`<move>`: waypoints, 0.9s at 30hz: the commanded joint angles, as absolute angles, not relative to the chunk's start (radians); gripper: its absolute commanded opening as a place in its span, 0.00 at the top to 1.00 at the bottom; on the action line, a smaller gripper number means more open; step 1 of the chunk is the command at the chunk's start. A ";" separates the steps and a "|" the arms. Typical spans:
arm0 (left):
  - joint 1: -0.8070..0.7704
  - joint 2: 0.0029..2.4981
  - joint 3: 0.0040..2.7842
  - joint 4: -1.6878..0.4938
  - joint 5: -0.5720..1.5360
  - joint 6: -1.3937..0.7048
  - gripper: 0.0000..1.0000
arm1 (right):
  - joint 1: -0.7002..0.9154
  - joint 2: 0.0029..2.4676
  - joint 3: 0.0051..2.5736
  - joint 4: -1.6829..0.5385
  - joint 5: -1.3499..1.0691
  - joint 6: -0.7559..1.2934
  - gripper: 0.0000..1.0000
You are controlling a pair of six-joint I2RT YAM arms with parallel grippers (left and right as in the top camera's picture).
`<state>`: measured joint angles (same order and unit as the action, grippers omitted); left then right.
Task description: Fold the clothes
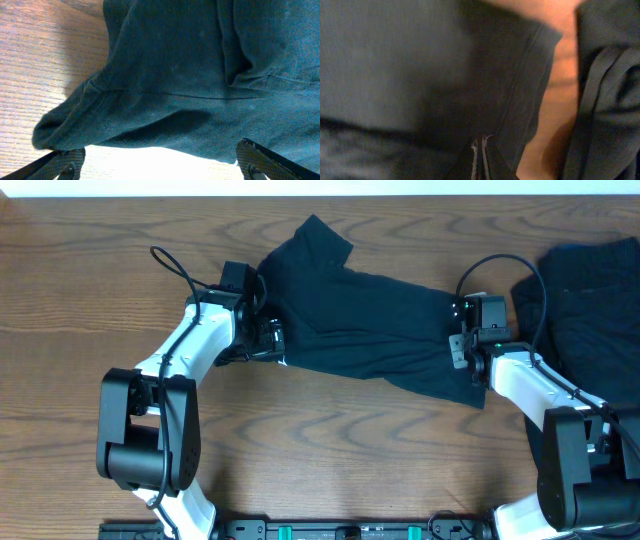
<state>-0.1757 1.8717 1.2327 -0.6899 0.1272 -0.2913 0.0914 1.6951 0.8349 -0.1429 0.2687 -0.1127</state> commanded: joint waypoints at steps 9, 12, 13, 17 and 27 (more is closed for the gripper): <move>-0.173 1.878 1.228 -0.691 0.119 -0.292 0.02 | 0.050 1.635 0.960 -0.300 0.292 -0.024 0.98; -0.173 1.878 1.228 -0.691 0.119 -0.293 0.02 | 0.041 1.589 1.011 -0.440 0.287 0.041 0.95; -0.173 1.878 1.228 -0.691 0.119 -0.293 0.02 | 0.037 1.577 1.022 -0.484 0.276 0.073 0.94; -0.173 1.878 1.228 -0.691 0.119 -0.293 0.02 | 0.000 1.552 1.029 -0.606 0.173 0.119 0.91; -0.173 1.878 1.228 -0.691 0.119 -0.293 0.02 | -0.046 1.556 1.028 -0.701 -0.018 0.000 0.80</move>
